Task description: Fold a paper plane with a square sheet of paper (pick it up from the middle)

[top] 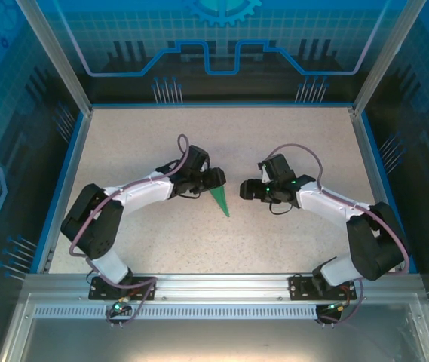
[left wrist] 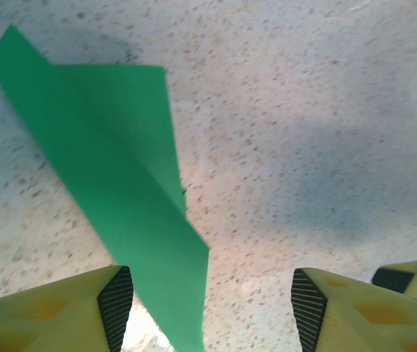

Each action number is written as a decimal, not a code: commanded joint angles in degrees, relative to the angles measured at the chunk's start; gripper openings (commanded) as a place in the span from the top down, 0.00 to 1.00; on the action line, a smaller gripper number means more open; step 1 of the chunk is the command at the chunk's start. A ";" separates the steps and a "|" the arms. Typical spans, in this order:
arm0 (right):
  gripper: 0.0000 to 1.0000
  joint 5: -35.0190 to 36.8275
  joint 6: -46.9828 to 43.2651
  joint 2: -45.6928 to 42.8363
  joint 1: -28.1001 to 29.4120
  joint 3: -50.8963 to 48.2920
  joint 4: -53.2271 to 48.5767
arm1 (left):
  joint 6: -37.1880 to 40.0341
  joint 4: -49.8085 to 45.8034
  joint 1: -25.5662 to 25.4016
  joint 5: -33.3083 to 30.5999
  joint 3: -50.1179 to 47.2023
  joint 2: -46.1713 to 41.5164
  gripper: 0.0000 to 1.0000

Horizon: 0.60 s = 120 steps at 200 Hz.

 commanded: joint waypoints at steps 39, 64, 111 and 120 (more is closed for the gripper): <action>0.15 0.71 1.40 1.74 -0.62 -0.77 2.93 | -1.95 -11.06 -3.21 -6.13 7.11 6.16 0.40; 0.15 -0.05 1.59 2.45 -0.59 -0.43 3.04 | -2.94 -12.17 -3.34 -6.02 8.89 8.34 0.45; 0.15 0.16 1.76 1.94 -0.66 -0.25 2.21 | -3.93 -13.97 -3.37 -6.81 9.67 9.32 0.63; 0.15 0.27 1.78 1.76 -0.61 -0.24 1.98 | -3.76 -13.85 -3.30 -6.96 9.54 8.64 0.67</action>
